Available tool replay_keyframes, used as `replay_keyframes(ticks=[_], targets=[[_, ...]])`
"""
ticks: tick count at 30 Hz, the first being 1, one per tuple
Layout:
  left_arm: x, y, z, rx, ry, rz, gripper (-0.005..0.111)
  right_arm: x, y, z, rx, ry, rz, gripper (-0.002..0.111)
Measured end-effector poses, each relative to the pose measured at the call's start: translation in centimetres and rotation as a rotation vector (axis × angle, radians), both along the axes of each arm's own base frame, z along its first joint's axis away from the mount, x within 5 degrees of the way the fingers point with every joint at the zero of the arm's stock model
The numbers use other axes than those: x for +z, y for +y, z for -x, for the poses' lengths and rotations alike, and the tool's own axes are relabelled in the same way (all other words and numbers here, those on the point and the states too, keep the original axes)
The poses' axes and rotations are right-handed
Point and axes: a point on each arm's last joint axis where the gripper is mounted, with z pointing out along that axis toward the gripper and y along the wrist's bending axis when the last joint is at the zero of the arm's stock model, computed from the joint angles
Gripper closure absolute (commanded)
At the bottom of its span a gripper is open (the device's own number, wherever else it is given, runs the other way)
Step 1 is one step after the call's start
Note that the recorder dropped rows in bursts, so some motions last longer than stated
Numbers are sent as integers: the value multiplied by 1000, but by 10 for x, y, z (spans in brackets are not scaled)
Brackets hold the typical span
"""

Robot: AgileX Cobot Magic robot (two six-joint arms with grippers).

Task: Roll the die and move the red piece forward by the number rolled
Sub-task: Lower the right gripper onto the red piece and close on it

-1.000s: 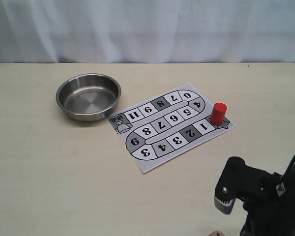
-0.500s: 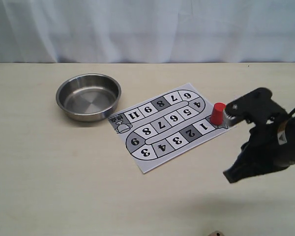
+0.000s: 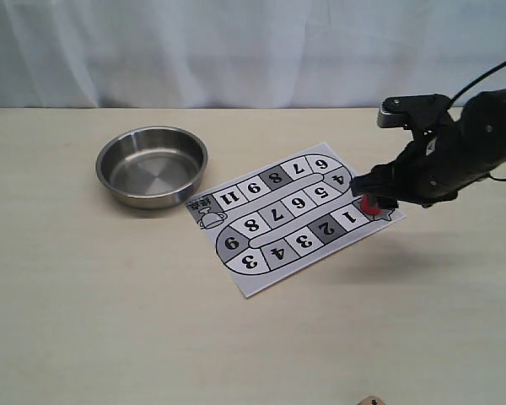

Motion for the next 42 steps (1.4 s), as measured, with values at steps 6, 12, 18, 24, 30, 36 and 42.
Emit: replay_keyframes(ticks=[6,12,18,24,30,36,42], targets=[[0,0,0,0,0,0,107,-19,11,-54,10,-36,4,37],[0,0,0,0,0,0,107,-28,4,-63,35,-72,61,37],[0,0,0,0,0,0,107,-33,-10,-70,-20,-89,32,39],[0,0,0,0,0,0,107,-53,-9,-73,-53,-70,-5,57],[0,0,0,0,0,0,107,-53,-8,-73,-90,-63,-45,57],[0,0,0,0,0,0,107,-57,-9,-70,-98,-14,-39,57],[0,0,0,0,0,0,107,-57,-8,-70,-100,-14,-41,70]])
